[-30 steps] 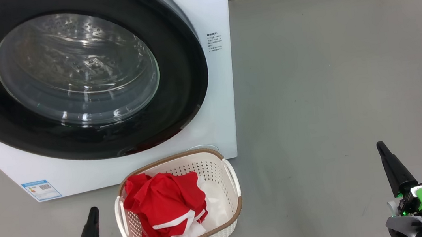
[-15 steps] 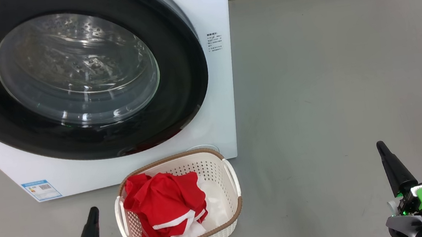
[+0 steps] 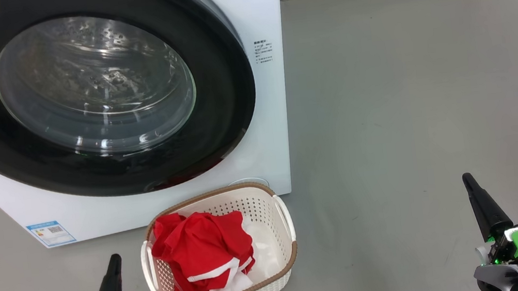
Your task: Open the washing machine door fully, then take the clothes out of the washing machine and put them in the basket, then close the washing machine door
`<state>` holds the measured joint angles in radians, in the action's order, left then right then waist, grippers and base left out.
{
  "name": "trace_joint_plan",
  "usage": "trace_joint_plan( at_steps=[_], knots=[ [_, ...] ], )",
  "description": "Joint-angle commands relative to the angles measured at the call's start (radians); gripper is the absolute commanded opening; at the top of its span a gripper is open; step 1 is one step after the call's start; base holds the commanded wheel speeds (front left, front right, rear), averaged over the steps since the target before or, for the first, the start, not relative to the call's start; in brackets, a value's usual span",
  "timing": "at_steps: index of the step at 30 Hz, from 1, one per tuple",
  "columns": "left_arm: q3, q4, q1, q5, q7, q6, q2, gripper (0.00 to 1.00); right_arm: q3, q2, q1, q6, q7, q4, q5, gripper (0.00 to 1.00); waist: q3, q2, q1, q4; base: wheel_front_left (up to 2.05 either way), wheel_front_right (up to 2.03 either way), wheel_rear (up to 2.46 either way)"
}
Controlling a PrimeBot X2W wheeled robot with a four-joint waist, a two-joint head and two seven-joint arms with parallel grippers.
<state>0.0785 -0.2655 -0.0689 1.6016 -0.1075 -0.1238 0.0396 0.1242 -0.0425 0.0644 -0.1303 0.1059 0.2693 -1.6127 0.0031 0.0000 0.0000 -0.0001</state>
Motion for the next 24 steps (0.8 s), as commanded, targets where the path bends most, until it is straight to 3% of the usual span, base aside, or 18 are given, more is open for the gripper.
trace_joint_plan(
  at_steps=[1,24],
  knots=[
    [0.036,0.021,-0.039,0.006,-0.006,-0.007,0.011,0.00,-0.014,-0.011,0.043,0.000,0.004,-0.025,0.001,0.00,0.000,0.0000,0.0000,0.000,0.00,0.00,0.00],
    [0.036,0.021,-0.039,0.006,-0.006,-0.007,0.011,0.00,-0.013,-0.010,0.043,0.000,0.005,-0.025,0.002,0.00,0.000,0.0000,0.0000,0.000,0.00,0.00,0.00]
  ],
)
